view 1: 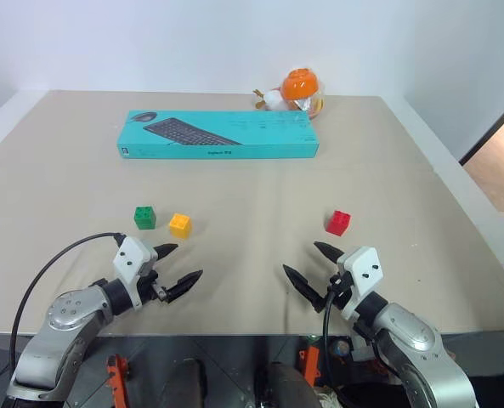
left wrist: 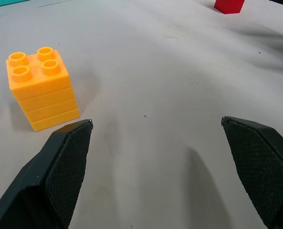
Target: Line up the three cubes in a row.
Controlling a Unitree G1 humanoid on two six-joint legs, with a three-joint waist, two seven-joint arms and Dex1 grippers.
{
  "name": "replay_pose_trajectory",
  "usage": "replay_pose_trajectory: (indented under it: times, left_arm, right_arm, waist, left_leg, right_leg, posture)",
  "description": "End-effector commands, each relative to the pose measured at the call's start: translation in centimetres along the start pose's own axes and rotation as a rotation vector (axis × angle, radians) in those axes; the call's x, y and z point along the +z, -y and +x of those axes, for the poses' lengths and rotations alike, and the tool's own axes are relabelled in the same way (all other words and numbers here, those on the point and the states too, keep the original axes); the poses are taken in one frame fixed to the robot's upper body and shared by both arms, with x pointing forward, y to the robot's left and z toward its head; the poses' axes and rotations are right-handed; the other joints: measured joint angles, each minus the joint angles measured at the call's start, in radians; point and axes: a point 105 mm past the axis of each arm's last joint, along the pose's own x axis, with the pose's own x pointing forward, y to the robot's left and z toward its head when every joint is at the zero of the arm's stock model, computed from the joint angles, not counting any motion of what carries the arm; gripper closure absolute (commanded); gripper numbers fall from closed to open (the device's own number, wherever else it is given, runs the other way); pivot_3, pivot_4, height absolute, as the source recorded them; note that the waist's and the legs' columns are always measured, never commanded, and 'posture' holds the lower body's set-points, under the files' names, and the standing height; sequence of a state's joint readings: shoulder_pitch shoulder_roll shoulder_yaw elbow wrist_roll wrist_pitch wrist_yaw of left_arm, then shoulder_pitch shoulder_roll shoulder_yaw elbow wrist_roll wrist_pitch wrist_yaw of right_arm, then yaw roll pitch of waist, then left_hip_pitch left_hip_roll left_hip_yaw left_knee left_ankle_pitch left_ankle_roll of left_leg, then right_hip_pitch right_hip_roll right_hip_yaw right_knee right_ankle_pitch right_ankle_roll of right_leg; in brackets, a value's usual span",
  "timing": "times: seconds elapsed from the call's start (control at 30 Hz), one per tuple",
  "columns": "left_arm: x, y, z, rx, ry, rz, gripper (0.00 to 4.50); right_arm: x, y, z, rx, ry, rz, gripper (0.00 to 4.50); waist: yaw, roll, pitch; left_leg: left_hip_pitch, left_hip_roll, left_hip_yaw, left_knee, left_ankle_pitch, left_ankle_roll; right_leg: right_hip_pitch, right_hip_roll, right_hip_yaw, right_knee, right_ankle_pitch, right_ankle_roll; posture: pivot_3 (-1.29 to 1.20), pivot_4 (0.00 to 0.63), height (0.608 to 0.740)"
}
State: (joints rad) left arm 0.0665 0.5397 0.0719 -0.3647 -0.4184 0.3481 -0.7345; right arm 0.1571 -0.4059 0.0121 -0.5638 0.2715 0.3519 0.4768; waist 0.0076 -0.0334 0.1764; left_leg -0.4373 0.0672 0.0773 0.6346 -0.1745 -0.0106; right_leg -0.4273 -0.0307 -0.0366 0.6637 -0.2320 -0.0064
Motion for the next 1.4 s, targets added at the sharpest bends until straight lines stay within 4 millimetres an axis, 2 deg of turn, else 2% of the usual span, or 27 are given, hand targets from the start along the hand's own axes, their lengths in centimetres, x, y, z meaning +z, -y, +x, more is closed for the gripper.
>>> replay_pose_trajectory:
  times: [0.03,0.67,0.77,0.9,0.97,1.03,1.1,1.4]
  left_arm:
    - [1.2,0.6,0.1,-0.051,0.039,0.056,0.03]
    - [2.1,3.1,0.5,-0.254,0.111,0.057,0.03]
    - [2.7,4.0,0.5,-0.340,0.134,0.124,0.03]
    - [3.1,4.9,0.6,-0.452,0.145,0.190,0.03]
    - [3.3,5.0,0.8,-0.480,0.146,0.205,0.03]
    - [3.5,4.8,1.2,-0.506,0.146,0.230,0.03]
    - [3.6,4.6,1.5,-0.516,0.151,0.238,0.03]
    - [3.7,4.6,2.1,-0.542,0.160,0.247,0.03]
  right_arm:
    - [1.4,-0.3,0.0,0.017,0.051,-0.032,0.00]
    - [1.4,-1.1,-0.1,0.026,0.041,-0.079,0.00]
    - [2.9,-0.2,0.0,-0.047,0.106,-0.063,0.00]
    - [5.7,3.1,0.6,-0.277,0.206,-0.025,0.00]
    - [6.0,4.4,1.0,-0.381,0.198,-0.029,0.00]
    - [5.2,6.1,1.3,-0.519,0.133,0.002,0.00]
    - [4.5,6.8,1.3,-0.599,0.096,0.041,0.00]
    - [1.6,7.9,1.7,-0.711,-0.016,0.117,0.00]
  waist:
    - [0.000,0.000,0.000]
    - [0.000,0.000,0.000]
    - [0.000,0.000,0.000]
    - [-0.001,0.000,0.000]
    - [0.000,0.000,0.000]
    - [0.000,0.000,0.000]
    - [0.000,0.000,0.000]
    - [-0.001,0.001,0.000]
  left_leg:
    - [0.000,0.000,0.000,0.000,0.000,0.000]
    - [0.000,0.000,0.000,0.000,0.000,0.000]
    - [0.000,0.000,0.000,0.000,0.000,0.000]
    - [0.000,0.000,0.000,0.000,0.000,0.000]
    - [0.000,0.000,0.000,0.000,0.000,0.000]
    - [0.000,0.000,0.000,0.000,0.000,0.000]
    - [0.000,0.000,0.000,0.000,0.001,0.001]
    - [-0.001,-0.001,0.000,0.000,-0.002,0.002]
  right_leg:
    - [0.000,0.000,0.000,0.000,0.000,0.000]
    - [0.000,0.000,0.000,0.000,0.000,0.000]
    - [0.000,0.000,0.000,0.000,0.000,0.000]
    - [-0.001,0.002,0.000,0.000,0.000,0.000]
    - [-0.001,0.003,0.000,0.000,0.000,0.000]
    - [0.000,0.003,0.000,0.000,0.000,0.000]
    - [0.000,0.003,0.001,0.000,0.000,-0.001]
    - [-0.001,0.008,0.004,0.000,-0.001,0.006]
  posture:
    - [0.00,0.150,0.740]
    - [0.00,0.150,0.740]
    - [0.00,0.150,0.740]
    - [0.00,0.150,0.740]
    - [0.00,0.150,0.740]
    - [0.00,0.150,0.740]
    - [0.00,0.150,0.740]
    - [0.00,0.150,0.740]
